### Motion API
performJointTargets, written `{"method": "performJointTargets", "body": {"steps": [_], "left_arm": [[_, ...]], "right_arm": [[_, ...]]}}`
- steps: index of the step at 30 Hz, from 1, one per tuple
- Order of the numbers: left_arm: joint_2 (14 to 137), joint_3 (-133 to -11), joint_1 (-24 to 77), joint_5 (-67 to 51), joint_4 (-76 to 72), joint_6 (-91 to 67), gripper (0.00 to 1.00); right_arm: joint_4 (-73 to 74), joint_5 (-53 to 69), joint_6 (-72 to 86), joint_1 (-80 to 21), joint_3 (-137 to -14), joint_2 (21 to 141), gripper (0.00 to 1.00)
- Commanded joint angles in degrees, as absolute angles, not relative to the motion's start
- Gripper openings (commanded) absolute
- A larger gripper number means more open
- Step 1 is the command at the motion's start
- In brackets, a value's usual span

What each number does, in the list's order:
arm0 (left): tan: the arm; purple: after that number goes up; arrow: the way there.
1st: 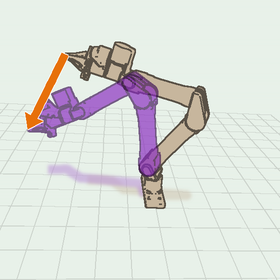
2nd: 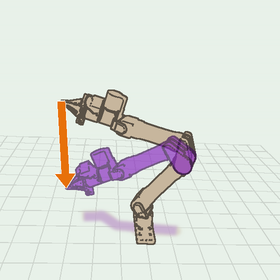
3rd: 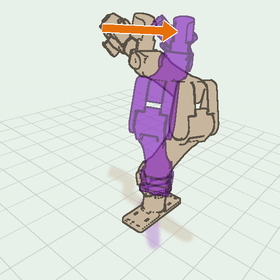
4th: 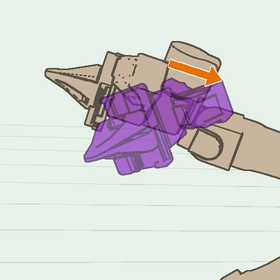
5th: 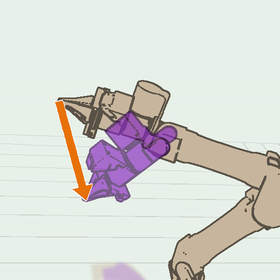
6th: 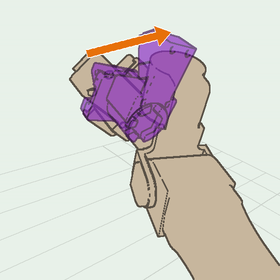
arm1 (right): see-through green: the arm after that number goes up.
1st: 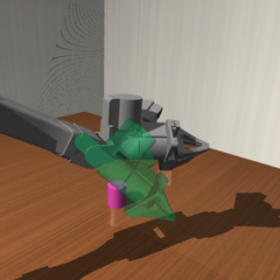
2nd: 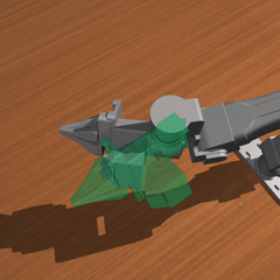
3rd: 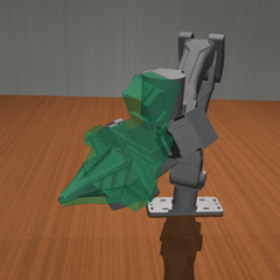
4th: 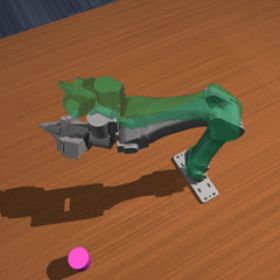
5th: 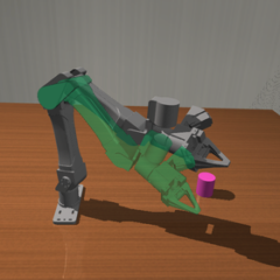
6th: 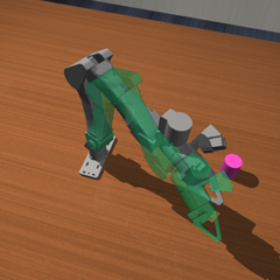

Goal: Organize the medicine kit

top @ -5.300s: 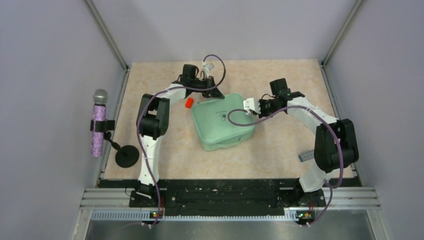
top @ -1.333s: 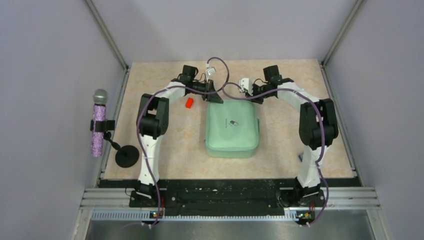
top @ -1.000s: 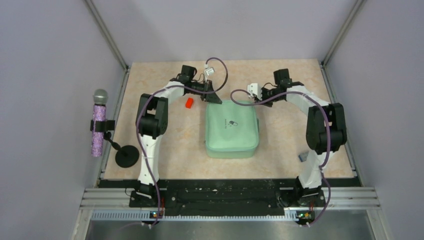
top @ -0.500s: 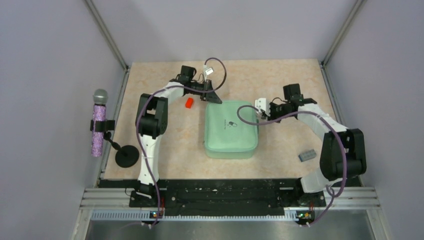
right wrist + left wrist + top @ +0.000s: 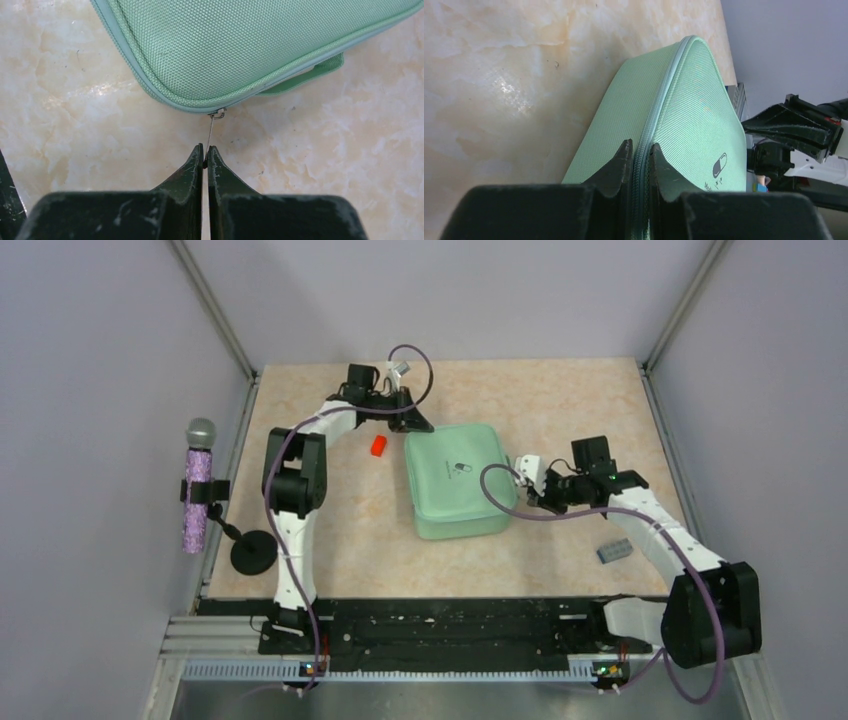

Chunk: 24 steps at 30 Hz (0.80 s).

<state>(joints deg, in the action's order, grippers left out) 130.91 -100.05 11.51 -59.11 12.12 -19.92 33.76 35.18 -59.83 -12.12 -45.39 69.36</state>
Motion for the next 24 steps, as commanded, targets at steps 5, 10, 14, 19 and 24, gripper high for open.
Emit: {"method": "performJointTargets", "body": {"steps": [5,10,14,19,24], "left_arm": [[123.7,-96.8,8.8,-36.7,9.6,-25.9,0.04],[119.4,-91.5,8.4,-36.7,11.6,-23.3,0.39],[118.5,-91.8,7.3,-35.4,11.1,-18.3,0.52],[121.6,-98.0,7.4,-35.8,10.2,-15.2,0.53],[126.2,-103.9,9.5,-38.5,8.8,-14.2,0.53]], "right_arm": [[26.9,33.6,-39.4,-12.3,-43.2,70.0,0.00],[21.7,30.2,-32.1,-11.7,-44.7,71.4,0.00],[23.5,30.1,-35.6,-11.6,-45.9,71.7,0.00],[24.6,32.3,-41.1,-11.6,-44.7,72.3,0.00],[24.0,34.8,-43.2,-11.6,-44.7,74.4,0.00]]}}
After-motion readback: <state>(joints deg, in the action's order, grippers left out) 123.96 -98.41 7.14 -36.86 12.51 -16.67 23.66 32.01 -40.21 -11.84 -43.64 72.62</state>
